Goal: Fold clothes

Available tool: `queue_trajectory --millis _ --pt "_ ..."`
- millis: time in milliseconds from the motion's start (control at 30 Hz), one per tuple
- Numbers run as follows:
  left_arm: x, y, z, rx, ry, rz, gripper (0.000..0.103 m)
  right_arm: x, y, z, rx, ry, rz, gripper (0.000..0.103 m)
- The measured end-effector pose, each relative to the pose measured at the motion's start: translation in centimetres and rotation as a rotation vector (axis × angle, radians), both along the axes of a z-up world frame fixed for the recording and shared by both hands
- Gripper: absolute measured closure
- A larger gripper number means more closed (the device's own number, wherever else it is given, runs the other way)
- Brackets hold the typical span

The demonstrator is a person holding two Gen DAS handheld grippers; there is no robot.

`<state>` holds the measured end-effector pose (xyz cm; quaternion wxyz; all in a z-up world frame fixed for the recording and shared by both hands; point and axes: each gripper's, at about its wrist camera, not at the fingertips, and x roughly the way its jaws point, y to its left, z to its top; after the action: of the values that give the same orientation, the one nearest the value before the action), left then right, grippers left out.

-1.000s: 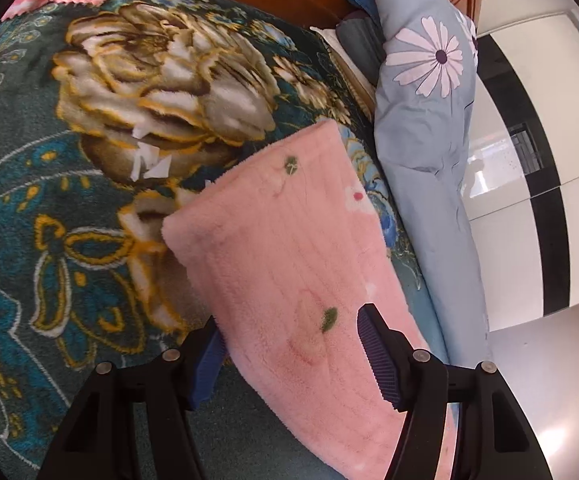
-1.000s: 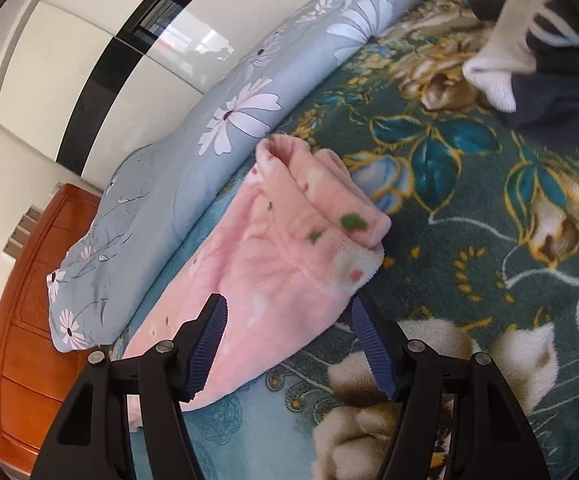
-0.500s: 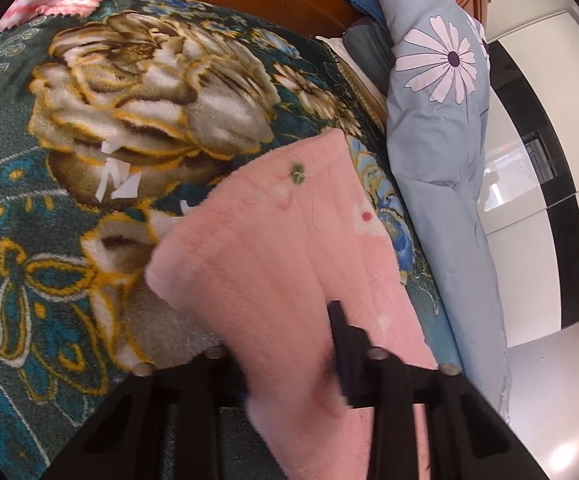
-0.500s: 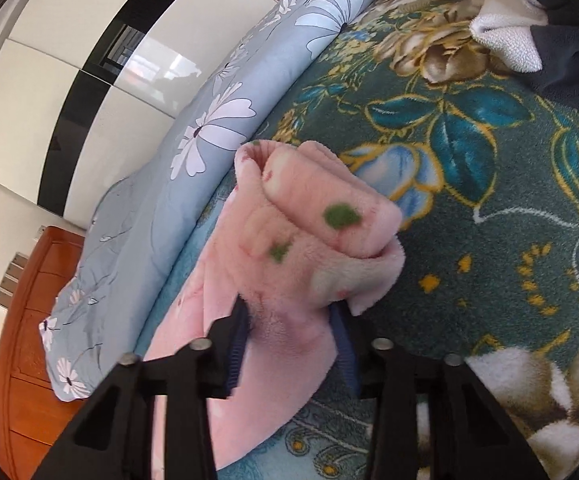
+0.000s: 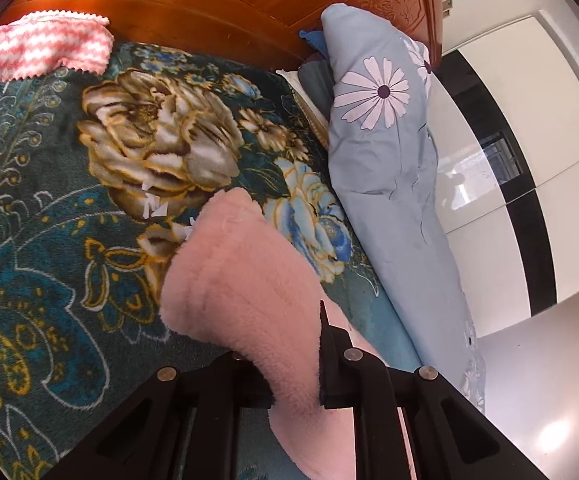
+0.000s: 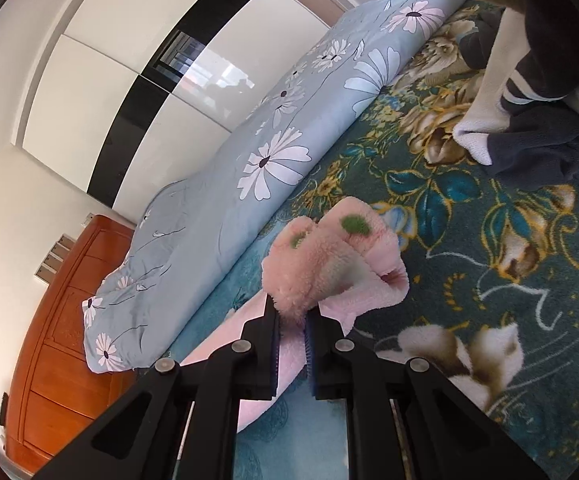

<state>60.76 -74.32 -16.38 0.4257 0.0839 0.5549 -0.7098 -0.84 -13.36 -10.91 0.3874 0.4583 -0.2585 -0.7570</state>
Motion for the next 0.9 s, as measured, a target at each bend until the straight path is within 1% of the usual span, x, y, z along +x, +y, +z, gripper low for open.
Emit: queue_trajectory --millis 67,167,233,300,333,400,467,533,567,600,667,700,733,767,800,833,900 --pt "1.4 2.0 0.4 -0.016 0.017 -0.024 0.089 0.7 1.7 0.3 -0.008 0.001 0.006 0.092" --pt "3.7 5.0 -0.5 -0.006 0.013 -0.054 0.089 1.5 5.2 -0.3 0.001 -0.010 -0.004 0.092" --pt "5.1 6.5 -2.1 0.020 0.022 -0.061 0.089 1.9 7.4 -1.4 0.016 -0.026 -0.004 0.092" --pt "6.0 7.7 -3.9 0.054 -0.017 -0.061 0.089 2.2 8.7 -3.1 0.059 -0.059 0.001 0.092" --pt "6.5 8.1 -5.0 0.081 -0.019 -0.051 0.089 2.3 9.2 -4.1 0.077 -0.082 0.001 0.092" --pt "7.5 8.6 -7.1 0.130 0.015 -0.020 0.089 2.3 9.7 -5.8 0.086 -0.130 -0.012 0.092" --pt "8.3 9.0 -8.7 0.151 0.048 0.010 0.089 2.5 9.7 -6.8 0.104 -0.142 -0.020 0.092" --pt "8.6 9.1 -9.5 0.162 0.094 0.032 0.089 2.6 9.5 -7.0 0.126 -0.144 -0.019 0.091" --pt "8.5 9.2 -9.5 0.163 0.101 0.039 0.089 2.7 9.4 -7.1 0.135 -0.145 -0.018 0.090" --pt "8.2 9.1 -9.1 0.157 0.090 0.038 0.089 2.8 9.2 -7.1 0.144 -0.143 -0.013 0.087" --pt "7.5 8.9 -7.7 0.128 0.042 0.024 0.089 3.1 9.1 -6.4 0.169 -0.120 -0.001 0.083" --pt "7.1 8.8 -6.6 0.102 0.009 0.015 0.089 3.3 9.0 -6.0 0.182 -0.107 0.003 0.077" --pt "6.8 8.7 -5.6 0.076 -0.019 0.010 0.089 3.5 9.0 -5.6 0.204 -0.090 0.003 0.065" --pt "6.5 8.6 -4.6 0.054 -0.042 0.015 0.089 3.8 9.2 -5.2 0.234 -0.065 -0.005 0.055" --pt "6.2 8.5 -3.8 0.045 -0.073 0.024 0.089 4.2 9.3 -4.7 0.260 -0.034 -0.015 0.040" --pt "5.7 8.7 -2.8 0.032 -0.109 0.026 0.089 4.6 9.5 -4.2 0.285 -0.005 -0.025 0.038" --pt "3.8 9.5 -0.3 -0.036 -0.175 0.005 0.089 5.6 9.7 -3.4 0.331 0.040 -0.035 0.038"
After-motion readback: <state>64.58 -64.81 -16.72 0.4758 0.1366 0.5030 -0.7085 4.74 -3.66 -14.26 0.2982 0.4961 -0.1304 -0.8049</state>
